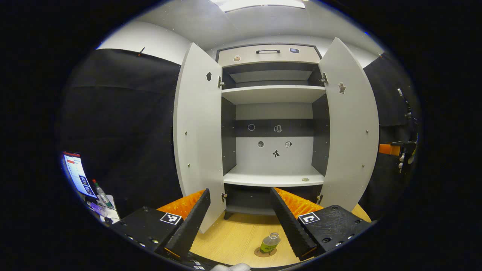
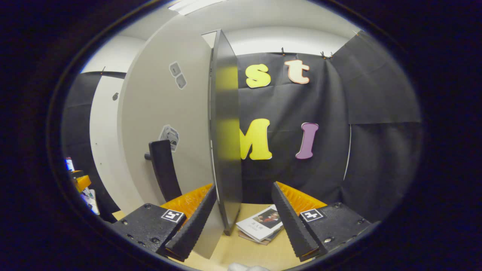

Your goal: Grasp the bottle in the cabinet with the left hand and place it on the coaster, then close the right door with the right hand and the left door with the left hand.

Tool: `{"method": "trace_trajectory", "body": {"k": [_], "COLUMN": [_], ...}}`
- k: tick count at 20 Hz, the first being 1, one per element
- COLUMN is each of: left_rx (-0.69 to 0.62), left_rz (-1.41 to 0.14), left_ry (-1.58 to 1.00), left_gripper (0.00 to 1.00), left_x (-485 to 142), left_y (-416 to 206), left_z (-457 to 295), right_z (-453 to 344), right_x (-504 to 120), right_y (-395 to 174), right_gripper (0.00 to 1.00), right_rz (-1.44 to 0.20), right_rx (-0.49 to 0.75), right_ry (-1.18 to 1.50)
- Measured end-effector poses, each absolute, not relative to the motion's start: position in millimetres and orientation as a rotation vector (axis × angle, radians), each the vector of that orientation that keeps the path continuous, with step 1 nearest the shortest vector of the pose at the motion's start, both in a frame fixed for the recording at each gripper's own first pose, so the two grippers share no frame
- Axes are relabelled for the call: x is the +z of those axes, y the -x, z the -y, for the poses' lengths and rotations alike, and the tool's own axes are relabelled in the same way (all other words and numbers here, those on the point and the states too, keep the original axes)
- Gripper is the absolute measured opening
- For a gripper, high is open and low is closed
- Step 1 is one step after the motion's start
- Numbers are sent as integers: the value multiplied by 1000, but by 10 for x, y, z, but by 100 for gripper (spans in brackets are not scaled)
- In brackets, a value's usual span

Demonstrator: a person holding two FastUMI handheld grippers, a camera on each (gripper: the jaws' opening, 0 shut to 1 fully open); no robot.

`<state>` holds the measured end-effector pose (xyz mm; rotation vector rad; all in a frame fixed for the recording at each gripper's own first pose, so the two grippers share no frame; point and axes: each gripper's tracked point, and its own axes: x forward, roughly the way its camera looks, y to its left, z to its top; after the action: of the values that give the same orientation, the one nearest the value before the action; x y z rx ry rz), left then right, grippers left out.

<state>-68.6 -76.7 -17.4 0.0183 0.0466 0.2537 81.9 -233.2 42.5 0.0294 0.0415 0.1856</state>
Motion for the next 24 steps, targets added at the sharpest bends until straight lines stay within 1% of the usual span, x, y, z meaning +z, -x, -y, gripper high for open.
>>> {"method": "trace_trajectory", "body": {"k": [3, 4, 5, 6, 7, 8, 9, 10, 12, 13, 14, 24], "left_rx": [270, 274, 278, 280, 284, 287, 287, 288, 286, 284, 284, 271], "left_rz": [-43, -39, -36, -34, -35, -35, -36, -35, -33, -32, -34, -40], "left_ry": [-20, -21, -24, -26, -29, -30, -31, -32, -34, -35, -36, -37], "left_gripper": [96, 96, 99, 96, 96, 99, 96, 96, 96, 96, 96, 96], "left_x": [-160, -150, -140, -135, -149, -155, -158, -151, -142, -140, -139, -143], "left_y": [735, 749, 759, 768, 772, 782, 789, 785, 772, 769, 768, 746], "left_z": [771, 766, 761, 755, 741, 729, 716, 695, 660, 641, 621, 268], "right_z": [2090, 2050, 2054, 2058, 2031, 2017, 1999, 1983, 1870, 1800, 1739, 1227], "right_x": [483, 491, 515, 534, 539, 541, 532, 524, 507, 495, 488, 484], "right_y": [-782, -767, -758, -737, -762, -758, -760, -742, -724, -721, -719, -755], "right_gripper": [96, 97, 97, 96, 96, 96, 96, 96, 96, 94, 96, 96], "right_rz": [-33, -40, -32, -29, -21, -20, -19, -21, -28, -35, -40, -51], "right_rx": [262, 266, 260, 251, 240, 233, 224, 216, 223, 233, 239, 247], "right_ry": [-57, -53, -41, -27, -21, -13, -11, -16, -30, -35, -39, -29]}}
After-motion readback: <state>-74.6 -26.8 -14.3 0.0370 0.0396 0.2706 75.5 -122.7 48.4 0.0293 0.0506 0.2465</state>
